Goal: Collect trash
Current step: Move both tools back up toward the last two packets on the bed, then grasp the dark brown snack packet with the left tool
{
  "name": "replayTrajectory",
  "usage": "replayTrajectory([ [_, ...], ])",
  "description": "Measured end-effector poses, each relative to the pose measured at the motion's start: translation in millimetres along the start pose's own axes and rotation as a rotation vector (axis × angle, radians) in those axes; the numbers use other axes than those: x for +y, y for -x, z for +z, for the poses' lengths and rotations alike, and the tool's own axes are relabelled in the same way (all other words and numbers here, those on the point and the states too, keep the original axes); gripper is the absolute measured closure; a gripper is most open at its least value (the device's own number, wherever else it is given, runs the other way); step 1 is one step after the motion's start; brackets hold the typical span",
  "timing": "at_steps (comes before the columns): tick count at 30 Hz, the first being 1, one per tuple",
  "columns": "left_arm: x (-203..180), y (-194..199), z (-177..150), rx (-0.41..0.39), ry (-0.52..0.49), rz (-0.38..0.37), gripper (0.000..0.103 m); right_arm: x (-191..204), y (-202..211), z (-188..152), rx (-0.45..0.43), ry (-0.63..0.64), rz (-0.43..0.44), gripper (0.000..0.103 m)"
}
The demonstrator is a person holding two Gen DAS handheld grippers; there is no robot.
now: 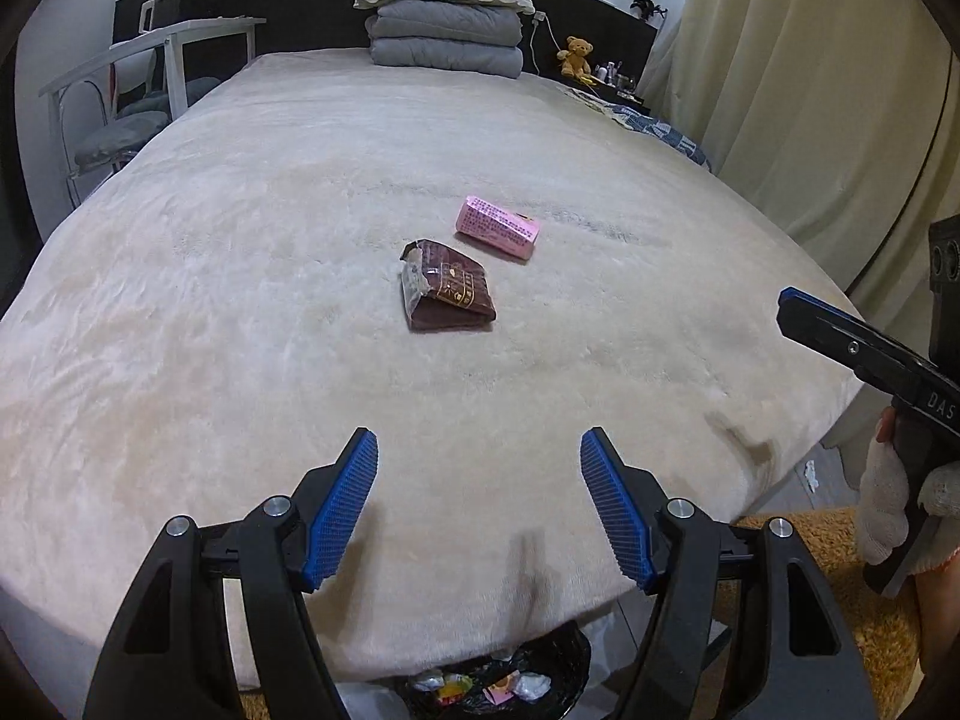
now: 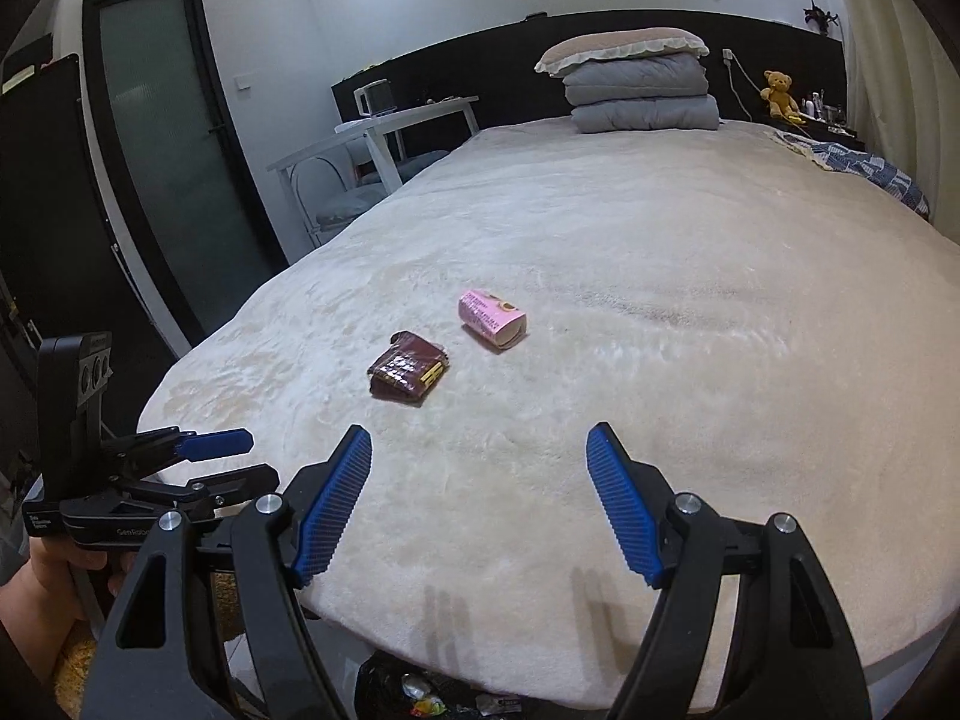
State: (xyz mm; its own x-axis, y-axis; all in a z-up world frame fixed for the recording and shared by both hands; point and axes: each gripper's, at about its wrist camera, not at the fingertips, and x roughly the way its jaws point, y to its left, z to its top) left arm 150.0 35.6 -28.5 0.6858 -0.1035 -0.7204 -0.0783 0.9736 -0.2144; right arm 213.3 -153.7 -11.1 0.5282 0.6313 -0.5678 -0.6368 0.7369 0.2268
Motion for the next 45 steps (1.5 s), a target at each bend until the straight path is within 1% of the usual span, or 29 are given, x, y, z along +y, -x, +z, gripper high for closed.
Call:
replayTrajectory([
  [4, 3.7, -14.8, 15.6, 0.006, 0.019, 0.006, 0.035, -9.4, -5.1, 8.9, 0.0, 0.001, -0.007, 0.029],
  [9, 3.6, -33.6, 32.9, 0.015, 0.007, 0.028, 0.035, -16.9, -11.6, 16.9, 0.001, 0.028, -0.027, 0.029],
  [14, 1.2, -55.9, 48.8, 0.038, -0.005, 0.047, 0.035, -22.8, -17.9, 22.7, 0.004, 0.036, -0.028, 0.029],
  [20, -6.7, -82.3, 64.8, 0.059, -0.046, 0.097, 0.035, -32.0, -29.4, 26.1, 0.024, 0.052, -0.046, 0.029],
  [30, -2.2, -121.2, 81.1, 0.118, -0.056, 0.159, 0.035, -40.1, -42.9, 25.5, 0.062, 0.068, -0.054, 0.029],
  [32, -2.6, -127.8, 81.8, 0.137, -0.067, 0.15, 0.037, -37.7, -44.2, 25.1, 0.066, 0.073, -0.051, 0.029],
  [33, -3.1, -130.4, 82.3, 0.145, -0.074, 0.151, 0.043, -36.4, -45.1, 24.9, 0.069, 0.077, -0.051, 0.029],
  [34, -3.0, -132.4, 82.7, 0.15, -0.078, 0.157, 0.046, -35.2, -46.3, 24.8, 0.072, 0.08, -0.051, 0.029],
  [40, 5.8, -126.7, 84.6, 0.142, -0.038, 0.124, 0.047, -30.5, -54.6, 25.0, 0.09, 0.084, -0.057, 0.029],
  [45, 13.1, -108.8, 86.8, 0.102, -0.014, 0.106, 0.047, -28.0, -64.1, 26.4, 0.1, 0.083, -0.069, 0.029],
])
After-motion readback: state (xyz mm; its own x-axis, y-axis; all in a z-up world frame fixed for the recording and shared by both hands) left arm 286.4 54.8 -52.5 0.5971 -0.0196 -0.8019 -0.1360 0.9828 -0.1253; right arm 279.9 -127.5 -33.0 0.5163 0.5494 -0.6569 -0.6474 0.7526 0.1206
